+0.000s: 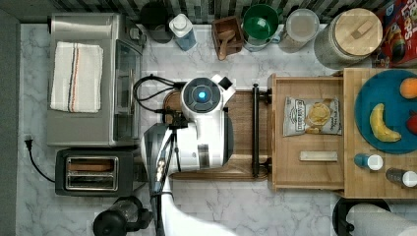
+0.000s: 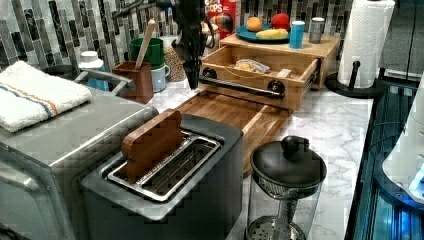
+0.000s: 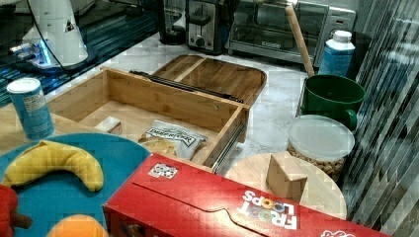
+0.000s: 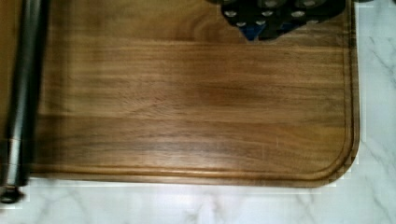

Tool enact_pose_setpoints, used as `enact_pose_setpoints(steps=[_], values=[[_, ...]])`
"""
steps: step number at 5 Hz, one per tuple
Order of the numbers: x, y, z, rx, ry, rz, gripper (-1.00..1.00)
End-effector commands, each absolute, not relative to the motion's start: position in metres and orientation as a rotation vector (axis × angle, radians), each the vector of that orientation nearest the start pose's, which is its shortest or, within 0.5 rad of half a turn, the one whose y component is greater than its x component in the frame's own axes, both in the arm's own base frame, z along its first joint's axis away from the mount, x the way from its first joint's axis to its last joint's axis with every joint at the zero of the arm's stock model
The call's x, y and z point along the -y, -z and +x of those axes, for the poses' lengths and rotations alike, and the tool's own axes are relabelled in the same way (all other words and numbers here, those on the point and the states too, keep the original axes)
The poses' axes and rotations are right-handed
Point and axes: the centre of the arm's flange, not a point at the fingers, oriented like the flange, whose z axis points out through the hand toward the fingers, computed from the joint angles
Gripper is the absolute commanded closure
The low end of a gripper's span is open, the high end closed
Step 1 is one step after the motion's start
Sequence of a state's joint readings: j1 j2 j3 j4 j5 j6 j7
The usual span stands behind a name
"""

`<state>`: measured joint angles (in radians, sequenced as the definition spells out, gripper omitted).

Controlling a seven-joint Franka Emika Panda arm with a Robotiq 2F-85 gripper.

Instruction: Close the drawer.

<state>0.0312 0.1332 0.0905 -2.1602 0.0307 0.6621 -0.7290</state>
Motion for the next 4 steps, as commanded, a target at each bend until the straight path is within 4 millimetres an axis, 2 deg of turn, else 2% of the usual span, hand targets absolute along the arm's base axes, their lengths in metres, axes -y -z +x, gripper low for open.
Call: enact_pose_setpoints(steps=[1, 2, 4], values=[[-0.008, -0.255, 0.521, 0.255, -0.178, -3.077, 1.00], [0.017, -0.256, 0.523, 0.293, -0.180, -3.073, 1.00], [0.071, -0.274, 0.523, 0.307, -0.163, -3.090, 1.00]])
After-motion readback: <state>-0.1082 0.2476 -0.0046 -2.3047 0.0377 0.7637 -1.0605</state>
